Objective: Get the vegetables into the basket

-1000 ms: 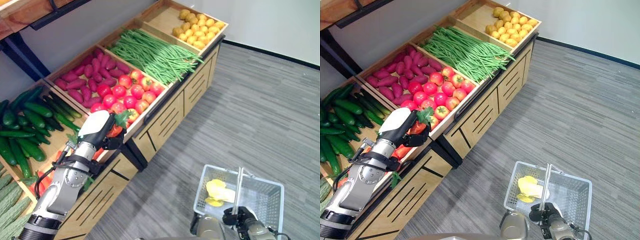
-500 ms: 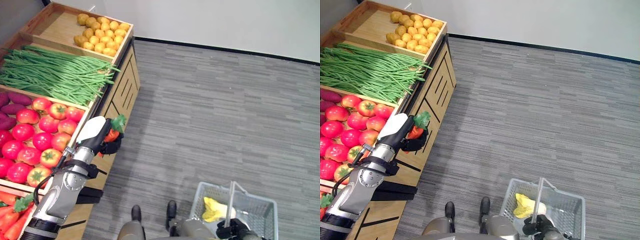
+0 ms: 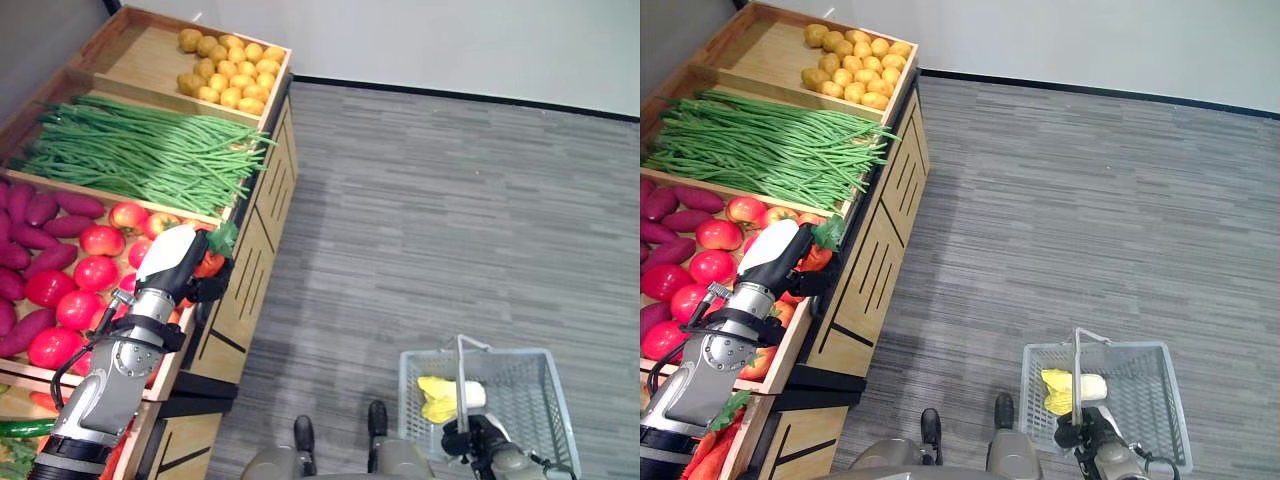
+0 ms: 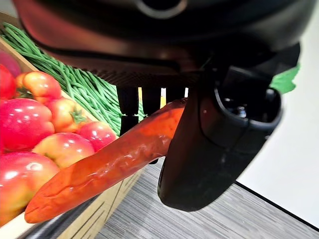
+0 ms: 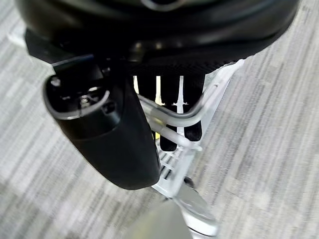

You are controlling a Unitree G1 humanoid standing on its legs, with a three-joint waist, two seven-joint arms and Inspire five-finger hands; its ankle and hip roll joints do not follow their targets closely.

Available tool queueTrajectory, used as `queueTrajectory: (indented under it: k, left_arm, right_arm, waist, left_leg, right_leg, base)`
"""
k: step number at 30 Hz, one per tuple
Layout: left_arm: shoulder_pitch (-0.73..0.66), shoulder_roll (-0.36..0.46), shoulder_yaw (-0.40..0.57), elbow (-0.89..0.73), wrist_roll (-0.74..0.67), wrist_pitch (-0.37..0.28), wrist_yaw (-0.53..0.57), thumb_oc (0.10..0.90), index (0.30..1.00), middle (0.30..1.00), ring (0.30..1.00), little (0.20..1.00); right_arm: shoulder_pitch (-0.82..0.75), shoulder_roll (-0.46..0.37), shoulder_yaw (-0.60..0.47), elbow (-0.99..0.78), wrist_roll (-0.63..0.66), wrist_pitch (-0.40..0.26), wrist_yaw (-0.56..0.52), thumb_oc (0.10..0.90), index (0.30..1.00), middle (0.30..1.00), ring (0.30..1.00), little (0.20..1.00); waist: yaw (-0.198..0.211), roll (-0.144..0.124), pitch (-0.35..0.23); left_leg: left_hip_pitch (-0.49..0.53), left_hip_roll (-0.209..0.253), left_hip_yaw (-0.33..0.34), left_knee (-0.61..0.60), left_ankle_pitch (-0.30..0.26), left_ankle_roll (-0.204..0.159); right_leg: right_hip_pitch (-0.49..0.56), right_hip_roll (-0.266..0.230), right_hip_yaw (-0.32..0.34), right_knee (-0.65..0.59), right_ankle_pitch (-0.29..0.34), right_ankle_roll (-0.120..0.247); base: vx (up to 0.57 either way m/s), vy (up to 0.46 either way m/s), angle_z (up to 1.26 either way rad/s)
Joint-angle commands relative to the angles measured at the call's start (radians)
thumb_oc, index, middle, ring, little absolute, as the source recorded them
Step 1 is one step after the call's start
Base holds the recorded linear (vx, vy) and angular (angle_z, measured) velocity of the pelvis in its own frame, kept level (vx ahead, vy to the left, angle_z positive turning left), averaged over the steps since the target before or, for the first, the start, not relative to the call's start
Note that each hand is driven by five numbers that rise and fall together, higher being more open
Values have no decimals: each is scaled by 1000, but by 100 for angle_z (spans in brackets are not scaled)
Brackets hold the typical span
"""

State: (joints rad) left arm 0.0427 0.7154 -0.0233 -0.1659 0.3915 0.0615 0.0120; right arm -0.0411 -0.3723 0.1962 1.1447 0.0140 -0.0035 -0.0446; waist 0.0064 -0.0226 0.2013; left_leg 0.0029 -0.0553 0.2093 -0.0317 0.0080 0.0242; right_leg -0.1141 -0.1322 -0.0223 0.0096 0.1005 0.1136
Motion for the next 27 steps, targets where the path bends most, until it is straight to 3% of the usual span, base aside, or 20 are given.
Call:
queueTrajectory:
  k: [1,2,5,8,10,12,14,17,27]
  left_arm:
    - [-30,55,91,-158,-12,-49,57,400,300,300,300,300]
    - [-26,59,94,-160,-13,-50,55,400,300,300,300,300]
    - [-24,65,100,-164,-17,-51,52,400,300,300,300,300]
    - [-23,74,101,-170,-28,-51,47,400,300,300,300,300]
    - [-15,73,104,-167,-31,-50,46,400,300,300,300,300]
    - [1,70,115,-150,-33,-45,49,400,300,300,300,300]
    - [35,72,141,-129,-26,-41,45,400,300,300,300,300]
    - [42,66,139,-117,-22,-41,41,400,300,300,300,300]
    - [4,68,62,-84,-28,-50,10,400,300,300,300,300]
  right_arm:
    - [-6,58,40,-3,14,-9,30,400,300,300,300,300]
    - [-15,59,39,-10,16,-10,27,400,300,300,300,300]
    - [-24,58,38,-20,16,-11,23,400,300,300,300,300]
    - [-37,56,30,-43,20,-12,15,400,300,300,300,300]
    - [-37,55,28,-53,19,-11,13,400,300,300,300,300]
    - [-35,54,30,-68,16,-10,13,400,300,300,300,300]
    - [-32,54,18,-99,21,-7,15,400,300,300,300,300]
    - [-26,44,35,-142,2,-9,19,400,300,300,300,300]
    - [-102,-17,83,-253,-33,-1,18,400,300,300,300,300]
  waist:
    - [-8,-44,-32]
    - [-4,-45,-31]
    - [14,-37,-28]
    - [35,-22,-34]
    - [44,-24,-41]
    - [75,-44,-60]
    - [91,-66,-77]
    - [87,-75,-84]
    - [82,-49,-97]
  left_leg:
    - [-51,42,3,157,-132,-13]
    - [-40,46,21,146,-129,-15]
    - [-36,71,39,139,-117,-24]
    - [-39,104,46,117,-84,-38]
    - [-42,108,50,107,-74,-41]
    - [-49,111,67,93,-62,-51]
    - [-48,130,87,74,-42,-69]
    - [-46,144,84,65,-20,-82]
    - [-31,164,31,21,11,-105]
  right_leg:
    - [-7,-92,29,-7,48,140]
    - [-23,-98,15,0,80,147]
    - [-25,-128,-41,12,94,146]
    - [12,-194,-104,42,111,142]
    - [27,-207,-121,43,117,143]
    - [65,-225,-192,16,133,148]
    - [68,-215,-246,-4,133,148]
    - [75,-200,-264,-31,116,148]
    - [118,-173,-305,-86,46,140]
  base:
    - [-18,14,-23]
    - [-31,-19,-26]
    - [-39,-74,-38]
    - [-94,-128,-43]
    - [-53,-87,-9]
    - [-55,-126,-1]
    - [-30,-214,-37]
    - [21,-146,-37]
    - [25,-73,14]
